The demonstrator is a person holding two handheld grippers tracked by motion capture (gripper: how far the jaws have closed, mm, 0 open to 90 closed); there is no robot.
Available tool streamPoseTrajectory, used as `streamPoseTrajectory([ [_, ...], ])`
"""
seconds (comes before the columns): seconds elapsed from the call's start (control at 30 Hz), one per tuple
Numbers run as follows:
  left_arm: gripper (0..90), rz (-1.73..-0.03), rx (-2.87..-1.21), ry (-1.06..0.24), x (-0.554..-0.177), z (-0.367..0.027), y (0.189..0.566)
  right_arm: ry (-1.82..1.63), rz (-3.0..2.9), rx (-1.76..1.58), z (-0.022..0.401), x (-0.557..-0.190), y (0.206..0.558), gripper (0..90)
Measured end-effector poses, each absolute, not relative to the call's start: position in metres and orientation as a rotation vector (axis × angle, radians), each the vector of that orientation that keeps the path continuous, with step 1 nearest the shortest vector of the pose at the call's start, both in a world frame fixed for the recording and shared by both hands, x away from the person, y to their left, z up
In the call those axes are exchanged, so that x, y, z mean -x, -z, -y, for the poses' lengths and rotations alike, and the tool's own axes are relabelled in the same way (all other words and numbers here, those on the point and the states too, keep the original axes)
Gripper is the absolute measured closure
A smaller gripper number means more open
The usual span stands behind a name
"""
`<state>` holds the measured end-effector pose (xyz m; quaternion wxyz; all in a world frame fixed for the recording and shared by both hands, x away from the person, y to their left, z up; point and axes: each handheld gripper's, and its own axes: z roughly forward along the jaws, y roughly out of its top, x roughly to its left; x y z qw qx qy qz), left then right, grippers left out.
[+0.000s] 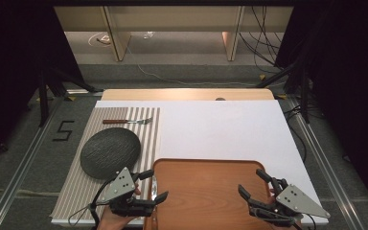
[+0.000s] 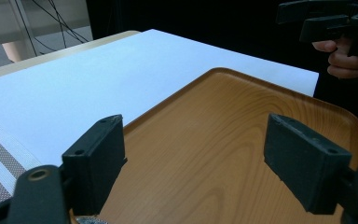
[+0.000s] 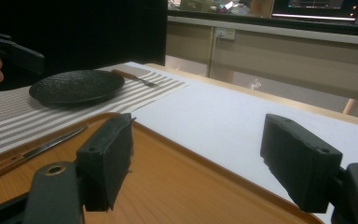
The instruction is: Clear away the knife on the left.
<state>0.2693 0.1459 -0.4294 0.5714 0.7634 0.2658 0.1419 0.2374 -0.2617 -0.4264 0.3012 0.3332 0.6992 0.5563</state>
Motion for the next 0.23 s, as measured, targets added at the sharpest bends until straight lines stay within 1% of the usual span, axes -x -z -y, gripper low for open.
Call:
streamPoseTrajectory([
  [0.23, 19.6, -0.613, -1.779, -0.349, -0.2682, -0.1474, 0.4282, -1.476, -1.855, -0.884, 0.2616, -0.2374, 0.4264, 26.5],
])
